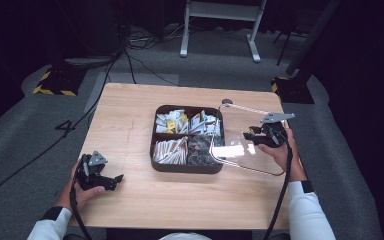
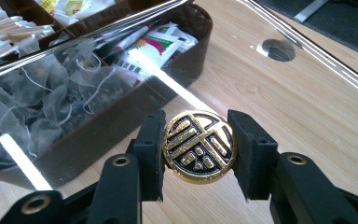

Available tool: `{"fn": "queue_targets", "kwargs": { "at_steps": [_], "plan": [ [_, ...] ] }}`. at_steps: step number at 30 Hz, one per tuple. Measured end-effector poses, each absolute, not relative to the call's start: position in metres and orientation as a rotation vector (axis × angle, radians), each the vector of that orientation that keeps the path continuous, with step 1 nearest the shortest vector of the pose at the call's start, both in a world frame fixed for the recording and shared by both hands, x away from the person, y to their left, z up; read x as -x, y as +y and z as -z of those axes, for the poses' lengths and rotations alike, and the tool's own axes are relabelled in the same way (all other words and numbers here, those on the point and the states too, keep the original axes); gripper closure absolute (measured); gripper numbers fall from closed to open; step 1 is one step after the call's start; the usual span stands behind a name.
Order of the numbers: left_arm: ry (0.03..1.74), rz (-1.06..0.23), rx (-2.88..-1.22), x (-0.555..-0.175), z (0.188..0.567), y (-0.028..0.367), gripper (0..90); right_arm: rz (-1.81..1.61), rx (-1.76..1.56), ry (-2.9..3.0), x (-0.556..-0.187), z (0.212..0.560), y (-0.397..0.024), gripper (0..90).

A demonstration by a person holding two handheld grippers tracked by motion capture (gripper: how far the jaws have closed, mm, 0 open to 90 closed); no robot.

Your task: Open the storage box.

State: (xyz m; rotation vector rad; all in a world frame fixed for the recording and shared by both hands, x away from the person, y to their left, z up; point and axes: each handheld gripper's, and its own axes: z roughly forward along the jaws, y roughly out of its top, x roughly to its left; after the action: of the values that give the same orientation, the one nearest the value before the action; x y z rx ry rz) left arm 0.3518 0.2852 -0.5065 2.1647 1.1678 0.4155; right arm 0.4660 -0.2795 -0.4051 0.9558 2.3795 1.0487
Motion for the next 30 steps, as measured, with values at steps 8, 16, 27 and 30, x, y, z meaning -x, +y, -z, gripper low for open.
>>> {"fn": "queue_targets", "kwargs": {
  "at_steps": [8,16,27,30],
  "plan": [
    [1.166,-0.417,-2.166,-0.352,0.506,0.285,0.5,-1.058,-0.989,2.363,-0.462,0.407,-0.296,58.8],
    [1.168,-0.415,-2.164,-0.352,0.507,0.285,0.5,-1.053,-1.008,2.358,-0.460,0.409,-0.311,58.8],
    [1.168,-0.415,-2.165,-0.352,0.507,0.285,0.5,-0.994,-1.031,2.376,-0.458,0.421,-0.329,58.8],
    [1.166,-0.417,-2.166,-0.352,0.506,0.285,0.5,-0.995,-1.040,2.377,-0.457,0.425,-0.335,58.8]
  ]
}}
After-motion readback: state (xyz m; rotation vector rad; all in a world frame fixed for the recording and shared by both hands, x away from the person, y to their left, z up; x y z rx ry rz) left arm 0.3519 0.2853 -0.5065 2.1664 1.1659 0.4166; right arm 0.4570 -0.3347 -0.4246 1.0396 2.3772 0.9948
